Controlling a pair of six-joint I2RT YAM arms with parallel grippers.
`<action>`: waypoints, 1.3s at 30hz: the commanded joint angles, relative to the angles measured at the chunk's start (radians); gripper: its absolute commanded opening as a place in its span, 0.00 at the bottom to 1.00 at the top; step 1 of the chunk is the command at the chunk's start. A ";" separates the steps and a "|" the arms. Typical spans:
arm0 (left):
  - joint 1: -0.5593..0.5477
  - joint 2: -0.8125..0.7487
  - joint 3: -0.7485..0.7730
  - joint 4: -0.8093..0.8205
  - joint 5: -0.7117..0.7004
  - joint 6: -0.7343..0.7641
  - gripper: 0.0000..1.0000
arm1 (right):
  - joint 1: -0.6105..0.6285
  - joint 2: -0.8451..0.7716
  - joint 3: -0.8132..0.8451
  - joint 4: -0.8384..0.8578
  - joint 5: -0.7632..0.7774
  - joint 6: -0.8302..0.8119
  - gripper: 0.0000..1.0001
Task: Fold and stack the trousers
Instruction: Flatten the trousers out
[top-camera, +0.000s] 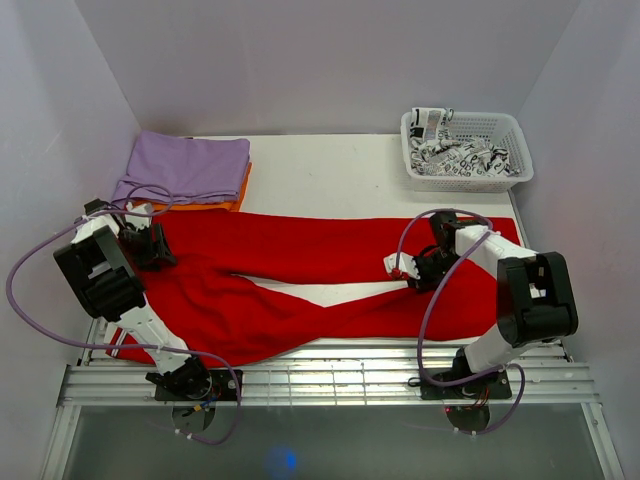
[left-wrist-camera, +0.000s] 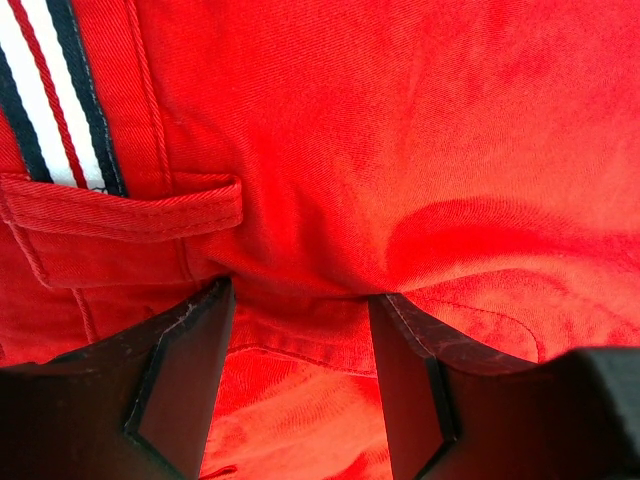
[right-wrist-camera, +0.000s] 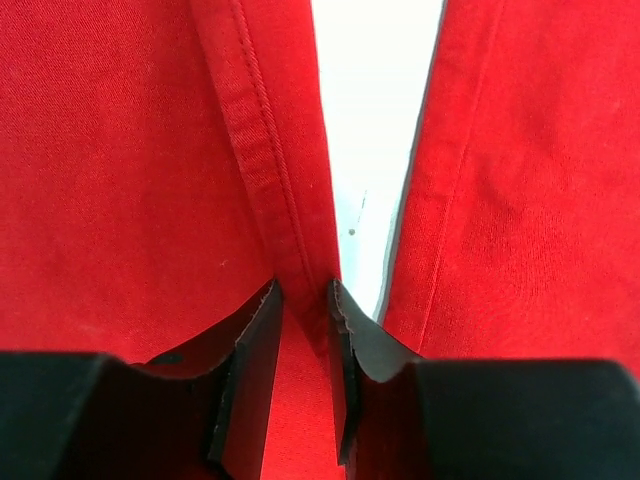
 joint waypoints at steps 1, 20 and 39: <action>0.012 0.027 -0.027 0.035 -0.062 0.014 0.67 | -0.031 0.057 0.018 0.021 0.053 -0.014 0.32; 0.012 0.043 -0.039 0.049 -0.079 0.017 0.67 | -0.043 0.106 0.131 0.007 0.054 -0.006 0.46; 0.016 0.040 -0.047 0.053 -0.113 0.035 0.67 | -0.176 0.230 0.122 0.029 0.192 -0.115 0.34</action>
